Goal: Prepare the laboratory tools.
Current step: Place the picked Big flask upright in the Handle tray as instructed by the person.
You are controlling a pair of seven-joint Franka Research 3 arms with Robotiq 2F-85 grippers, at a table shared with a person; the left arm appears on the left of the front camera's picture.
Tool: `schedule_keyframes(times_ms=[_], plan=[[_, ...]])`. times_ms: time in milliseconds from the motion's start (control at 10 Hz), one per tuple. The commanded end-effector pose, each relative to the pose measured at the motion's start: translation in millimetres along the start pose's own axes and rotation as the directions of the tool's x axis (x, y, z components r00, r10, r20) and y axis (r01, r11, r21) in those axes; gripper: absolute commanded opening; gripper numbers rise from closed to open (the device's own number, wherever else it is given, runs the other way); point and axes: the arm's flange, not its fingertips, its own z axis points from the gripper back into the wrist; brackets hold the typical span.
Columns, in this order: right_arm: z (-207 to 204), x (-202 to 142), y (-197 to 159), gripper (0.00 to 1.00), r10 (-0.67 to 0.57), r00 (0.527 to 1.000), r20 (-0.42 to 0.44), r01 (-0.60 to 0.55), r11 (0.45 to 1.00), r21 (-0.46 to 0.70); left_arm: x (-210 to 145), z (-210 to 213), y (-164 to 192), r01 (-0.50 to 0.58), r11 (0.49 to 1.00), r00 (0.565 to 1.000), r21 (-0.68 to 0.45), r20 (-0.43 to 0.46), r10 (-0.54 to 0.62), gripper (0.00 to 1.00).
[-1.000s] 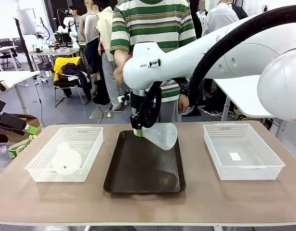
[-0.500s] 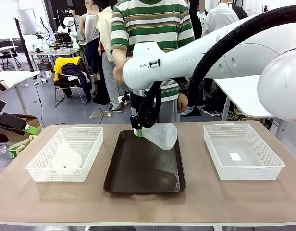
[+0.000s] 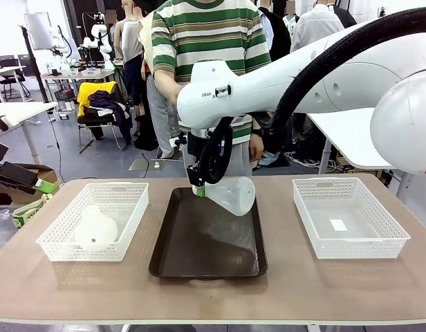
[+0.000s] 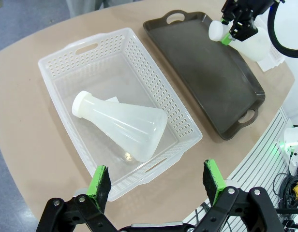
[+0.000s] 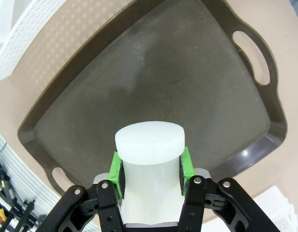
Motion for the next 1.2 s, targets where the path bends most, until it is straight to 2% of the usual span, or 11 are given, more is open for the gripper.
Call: schedule_keyframes(times_ms=[0,900,1100], plan=[[1,0,0,0.00,0.000,1.000,0.010,0.000,1.000,-0.003,-4,-1,3,0.017,1.000,1.000,-0.016,0.011,-0.017,1.00],[0,0,0,0.00,0.000,1.000,0.000,0.000,1.000,0.000,-4,-1,3,0.017,1.000,1.000,-0.016,0.011,-0.017,1.00],[27,-23,-10,0.00,0.068,0.986,0.152,-0.074,0.997,0.031,-4,-1,3,0.017,1.000,1.000,-0.016,0.011,-0.017,1.00]])
